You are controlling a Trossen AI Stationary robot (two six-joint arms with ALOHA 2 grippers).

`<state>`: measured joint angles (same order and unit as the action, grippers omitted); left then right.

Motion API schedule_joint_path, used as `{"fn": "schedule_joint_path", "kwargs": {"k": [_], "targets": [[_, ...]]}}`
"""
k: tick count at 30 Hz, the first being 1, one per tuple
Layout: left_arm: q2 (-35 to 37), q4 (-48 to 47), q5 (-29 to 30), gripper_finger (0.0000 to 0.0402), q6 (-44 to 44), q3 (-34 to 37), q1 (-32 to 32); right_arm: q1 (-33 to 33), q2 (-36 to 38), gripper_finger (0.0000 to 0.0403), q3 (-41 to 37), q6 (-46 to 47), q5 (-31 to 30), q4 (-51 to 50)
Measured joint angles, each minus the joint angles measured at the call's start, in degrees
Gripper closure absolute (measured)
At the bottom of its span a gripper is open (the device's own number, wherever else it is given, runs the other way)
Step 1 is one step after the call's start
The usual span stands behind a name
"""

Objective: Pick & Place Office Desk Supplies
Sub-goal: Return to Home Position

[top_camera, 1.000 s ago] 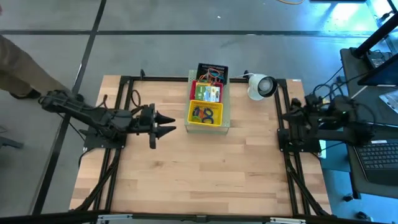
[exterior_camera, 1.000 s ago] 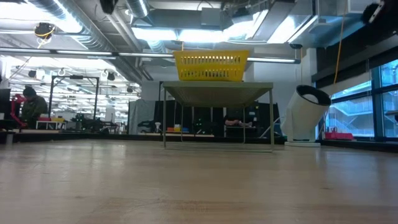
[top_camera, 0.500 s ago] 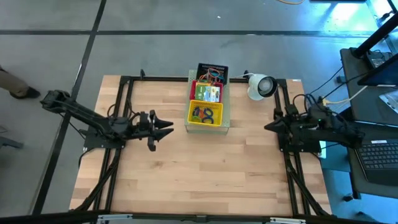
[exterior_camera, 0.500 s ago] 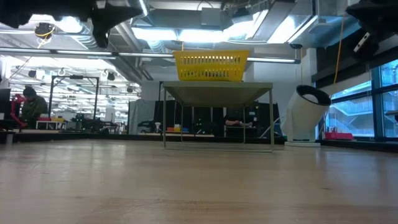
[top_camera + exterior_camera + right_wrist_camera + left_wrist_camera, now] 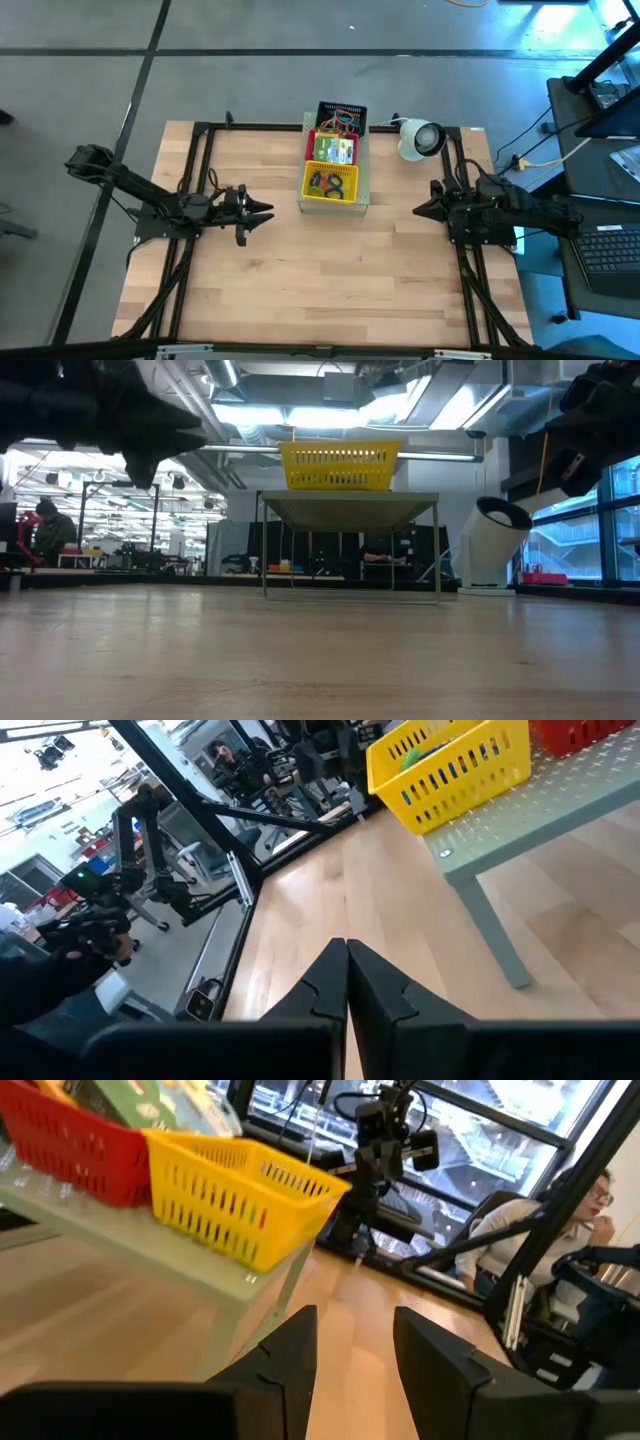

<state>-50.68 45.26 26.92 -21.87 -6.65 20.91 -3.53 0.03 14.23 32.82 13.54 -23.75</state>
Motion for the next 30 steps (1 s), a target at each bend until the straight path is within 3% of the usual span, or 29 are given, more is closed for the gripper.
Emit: {"fn": "schedule_joint_path", "kwargs": {"k": [8, 14, 20, 24, 30], "targets": [[1.22, 2.12, 0.82, 0.0283, -2.54, 5.85, 0.00, 0.00, 0.00, 0.0396, -0.60, -0.24, -1.58, 1.07], [6.39, 0.67, 2.12, 0.0293, 4.99, 5.87, 0.08, 0.00, 0.00, 0.0396, -0.60, 0.01, -3.18, 1.07], [16.08, -10.62, 3.07, 0.0303, 5.34, 5.92, 0.09, -0.01, 0.00, 0.0396, -0.60, -0.09, -4.13, 1.14], [25.31, -14.60, 2.79, 0.0307, 7.91, 5.94, 0.09, 0.00, -0.01, 0.0396, -0.60, -0.50, -4.75, 1.26], [39.20, -29.00, 4.02, 0.0313, 5.16, 5.94, 0.09, -0.01, -0.01, 0.0396, -0.58, -0.48, -5.15, 2.15]]}}
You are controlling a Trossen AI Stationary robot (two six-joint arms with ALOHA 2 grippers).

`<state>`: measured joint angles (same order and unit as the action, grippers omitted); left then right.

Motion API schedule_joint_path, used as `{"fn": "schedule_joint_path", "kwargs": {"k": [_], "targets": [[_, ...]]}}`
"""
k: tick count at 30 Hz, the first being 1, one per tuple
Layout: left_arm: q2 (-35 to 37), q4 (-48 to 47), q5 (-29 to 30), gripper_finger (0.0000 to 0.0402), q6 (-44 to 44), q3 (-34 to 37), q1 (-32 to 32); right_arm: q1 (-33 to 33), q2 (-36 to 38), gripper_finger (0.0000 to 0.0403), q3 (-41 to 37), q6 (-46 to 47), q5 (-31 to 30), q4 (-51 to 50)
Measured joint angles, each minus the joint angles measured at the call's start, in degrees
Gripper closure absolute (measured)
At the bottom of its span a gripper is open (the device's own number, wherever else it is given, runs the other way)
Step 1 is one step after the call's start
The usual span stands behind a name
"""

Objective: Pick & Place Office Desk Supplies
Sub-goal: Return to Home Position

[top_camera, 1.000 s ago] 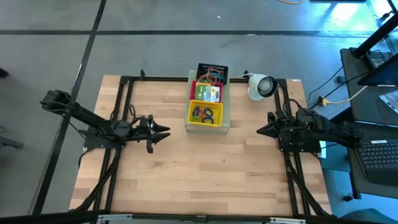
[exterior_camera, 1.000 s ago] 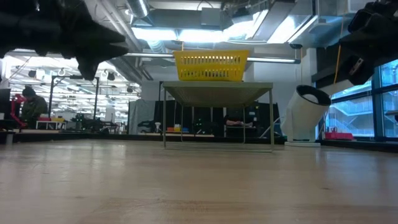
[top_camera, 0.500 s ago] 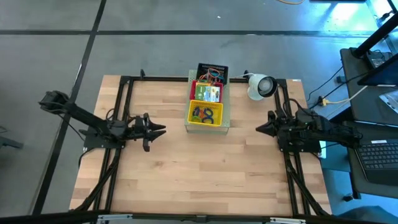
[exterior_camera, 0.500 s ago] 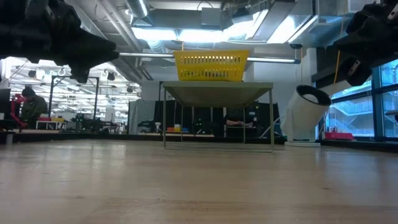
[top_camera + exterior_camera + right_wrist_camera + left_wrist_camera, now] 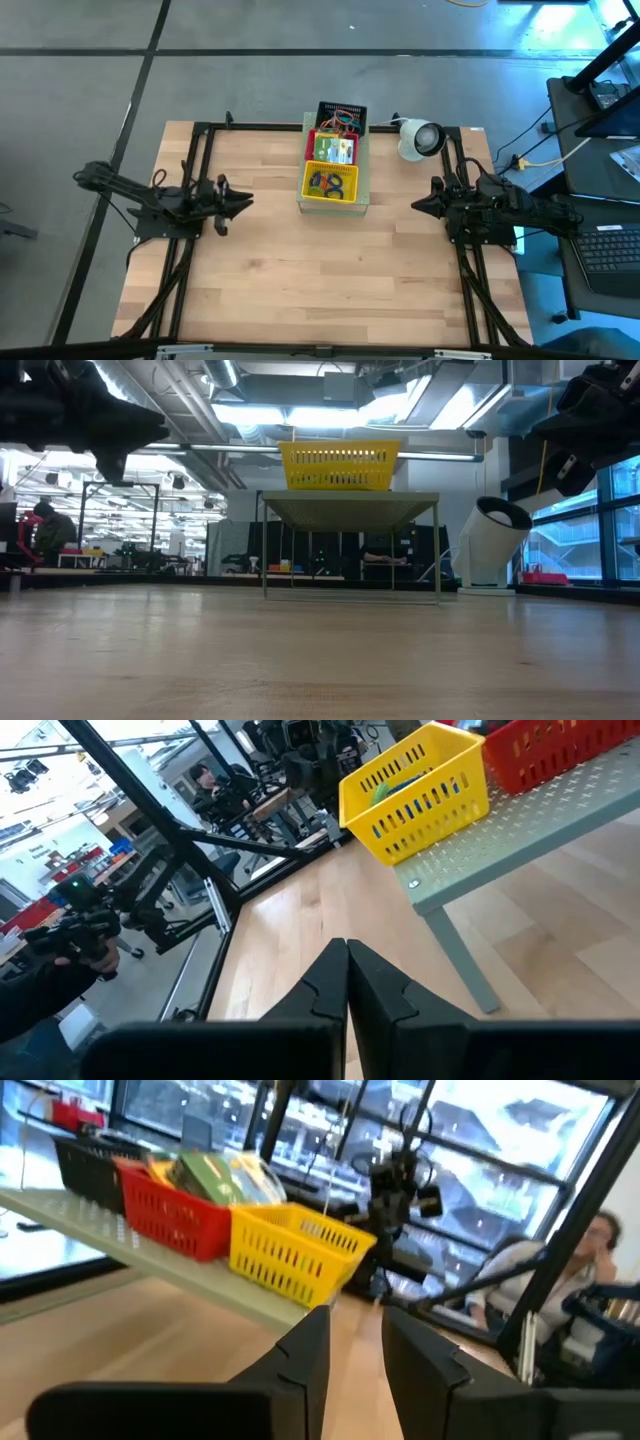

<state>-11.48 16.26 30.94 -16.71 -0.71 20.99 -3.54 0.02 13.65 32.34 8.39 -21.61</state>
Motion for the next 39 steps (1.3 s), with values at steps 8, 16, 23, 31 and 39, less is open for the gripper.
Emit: {"fn": "schedule_joint_path", "kwargs": {"k": [8, 16, 23, 31, 39], "targets": [[11.36, -11.59, 1.02, 0.0315, 1.58, -1.80, 0.01, 0.01, -0.01, 0.0396, 0.00, -1.35, -0.03, 0.17], [11.09, -12.13, -0.11, 0.0316, -4.53, -0.57, 0.02, 0.01, -0.01, 0.0396, 0.02, -2.61, 0.39, 0.15], [10.99, -12.26, 0.21, 0.0315, -4.23, -0.57, 0.02, 0.01, -0.01, 0.0396, 0.02, -2.85, -2.67, -0.23], [10.97, -12.03, -0.86, 0.0315, -3.63, -0.52, 0.02, 0.01, -0.09, 0.0396, 0.07, -2.51, -6.28, -0.90], [10.96, -11.75, 2.99, 0.0315, -3.58, -0.52, 0.01, 0.01, -0.09, 0.0396, -3.59, -4.26, -8.89, 7.99]]}}
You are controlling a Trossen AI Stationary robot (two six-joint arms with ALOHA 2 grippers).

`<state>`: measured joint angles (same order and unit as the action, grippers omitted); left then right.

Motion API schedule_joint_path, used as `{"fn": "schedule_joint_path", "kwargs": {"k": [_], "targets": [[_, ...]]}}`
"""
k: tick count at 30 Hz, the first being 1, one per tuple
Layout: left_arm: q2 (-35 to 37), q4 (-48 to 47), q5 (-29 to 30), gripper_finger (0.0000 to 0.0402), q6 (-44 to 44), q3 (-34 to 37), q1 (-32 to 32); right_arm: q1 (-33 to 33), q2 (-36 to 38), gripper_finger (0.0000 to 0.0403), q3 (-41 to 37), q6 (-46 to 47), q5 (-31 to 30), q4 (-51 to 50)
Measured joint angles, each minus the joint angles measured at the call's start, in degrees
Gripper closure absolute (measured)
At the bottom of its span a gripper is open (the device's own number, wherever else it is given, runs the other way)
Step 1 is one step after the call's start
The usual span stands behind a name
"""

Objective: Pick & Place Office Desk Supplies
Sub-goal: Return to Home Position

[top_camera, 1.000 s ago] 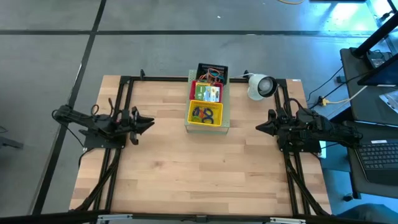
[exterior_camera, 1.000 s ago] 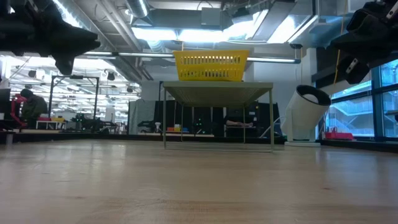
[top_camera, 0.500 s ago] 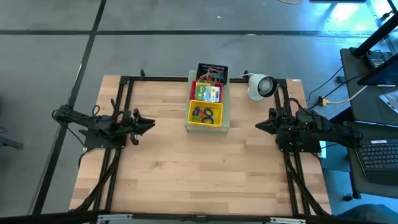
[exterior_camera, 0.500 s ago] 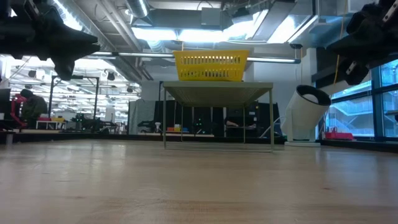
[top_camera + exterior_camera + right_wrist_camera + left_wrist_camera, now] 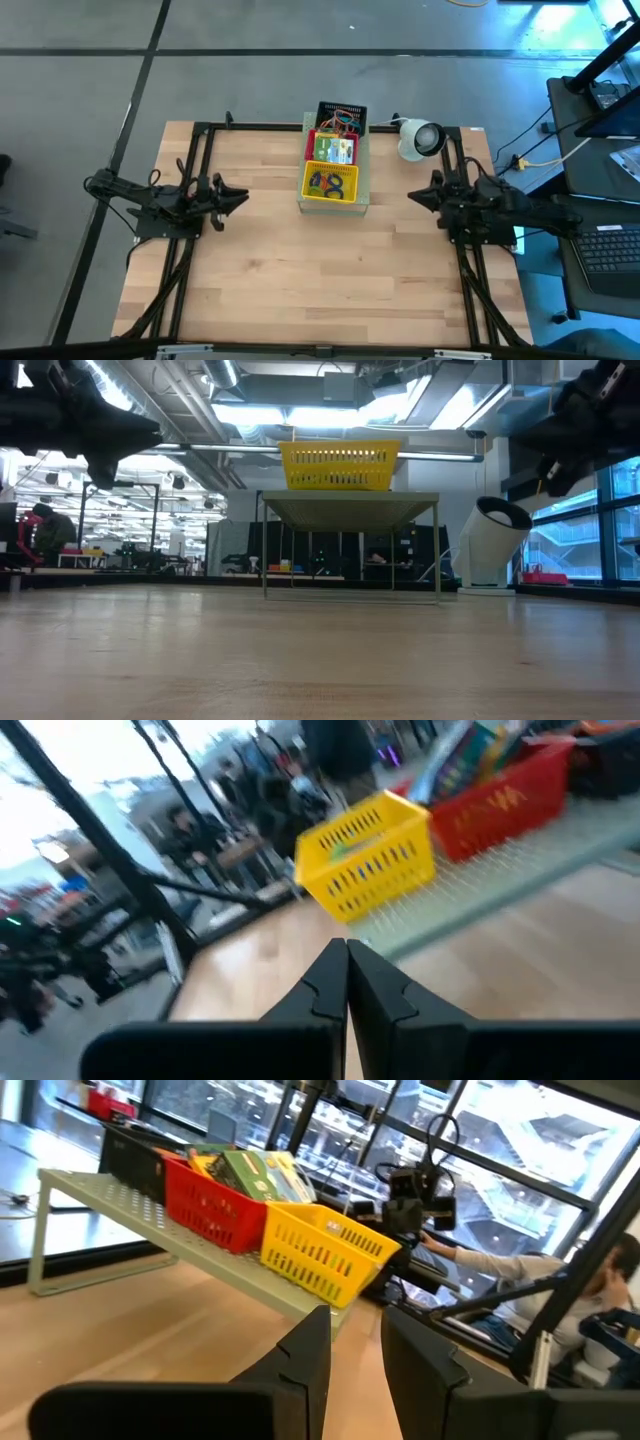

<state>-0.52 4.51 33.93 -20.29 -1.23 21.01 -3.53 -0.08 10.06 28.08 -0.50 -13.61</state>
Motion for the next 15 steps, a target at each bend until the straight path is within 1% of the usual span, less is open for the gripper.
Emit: {"fn": "schedule_joint_path", "kwargs": {"k": [3, 8, 11, 15], "targets": [[0.01, 0.04, 1.34, 0.0315, 0.00, 0.00, -0.01, 0.00, 0.00, 0.0395, -4.61, 0.04, 0.93, 9.79], [0.01, 0.22, 1.61, 0.0315, -0.01, 0.00, -0.01, 0.00, 0.00, 0.0395, -8.46, 1.30, 2.73, 16.83], [0.00, 0.24, 1.14, 0.0315, 0.00, 0.00, -0.01, 0.00, -0.02, 0.0395, -9.26, 0.48, 4.68, 16.28], [0.00, 0.27, 1.04, 0.0315, 0.00, 0.00, -0.01, 0.00, -0.04, 0.0395, -9.22, -1.75, 5.03, 14.74]]}}
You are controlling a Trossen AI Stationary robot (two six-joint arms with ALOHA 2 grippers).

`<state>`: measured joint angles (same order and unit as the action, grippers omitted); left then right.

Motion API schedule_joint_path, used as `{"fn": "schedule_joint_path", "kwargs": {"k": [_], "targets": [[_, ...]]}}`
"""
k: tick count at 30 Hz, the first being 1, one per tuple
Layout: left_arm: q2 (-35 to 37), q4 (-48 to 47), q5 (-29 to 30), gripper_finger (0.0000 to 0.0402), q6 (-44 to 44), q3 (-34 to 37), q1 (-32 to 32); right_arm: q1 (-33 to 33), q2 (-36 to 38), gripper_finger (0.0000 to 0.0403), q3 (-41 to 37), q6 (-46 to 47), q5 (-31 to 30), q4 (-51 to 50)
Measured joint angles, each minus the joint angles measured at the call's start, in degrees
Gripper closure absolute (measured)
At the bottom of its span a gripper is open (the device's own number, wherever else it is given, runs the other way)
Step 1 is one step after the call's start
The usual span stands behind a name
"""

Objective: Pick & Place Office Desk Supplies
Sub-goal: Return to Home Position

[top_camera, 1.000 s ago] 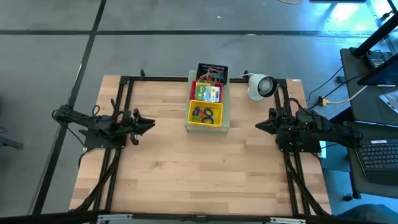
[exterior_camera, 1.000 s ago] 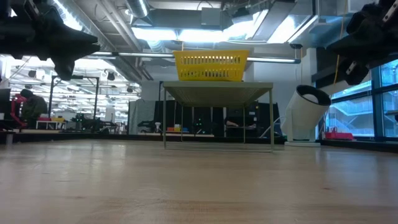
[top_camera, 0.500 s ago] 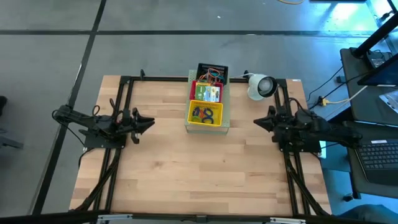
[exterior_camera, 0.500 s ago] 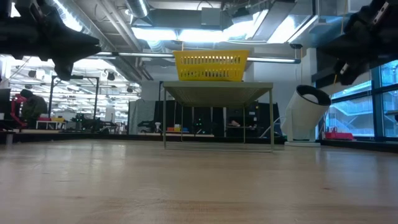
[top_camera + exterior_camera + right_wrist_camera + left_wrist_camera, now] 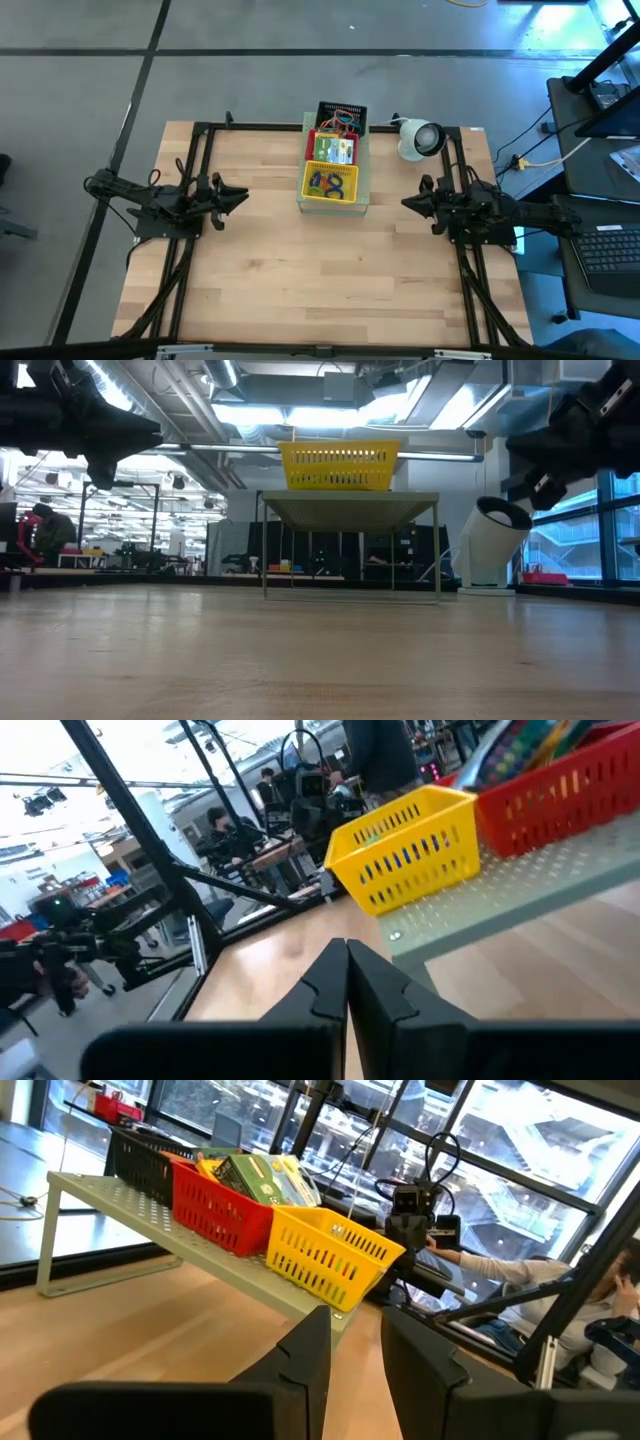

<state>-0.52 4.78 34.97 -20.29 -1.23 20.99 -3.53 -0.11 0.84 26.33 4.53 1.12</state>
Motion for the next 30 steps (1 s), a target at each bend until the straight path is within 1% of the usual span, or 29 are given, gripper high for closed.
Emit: {"fn": "schedule_joint_path", "kwargs": {"k": [3, 9, 16, 19, 30], "targets": [[0.00, 0.07, -0.01, 0.0315, 0.00, 0.00, 0.00, 0.00, -0.64, 0.0395, 0.00, -1.64, -1.05, 0.17], [-0.21, -1.60, -0.01, 0.0315, 1.46, 0.00, 0.00, 0.00, -1.73, 0.0395, 0.00, -1.46, -1.50, 0.05], [-2.05, -1.96, -0.02, 0.0315, 20.49, -0.02, 0.00, 0.00, -1.73, 0.0395, 0.00, -4.40, -2.03, -0.02], [-2.05, -1.44, -0.01, 0.0315, 24.30, -0.02, 0.00, 0.00, -1.73, 0.0395, 0.00, -4.60, -2.16, -0.06], [-2.05, 0.47, -0.03, 0.0313, 24.11, 0.04, 0.00, 0.00, -1.73, 0.0395, 0.00, -4.48, -2.16, -0.06]]}}
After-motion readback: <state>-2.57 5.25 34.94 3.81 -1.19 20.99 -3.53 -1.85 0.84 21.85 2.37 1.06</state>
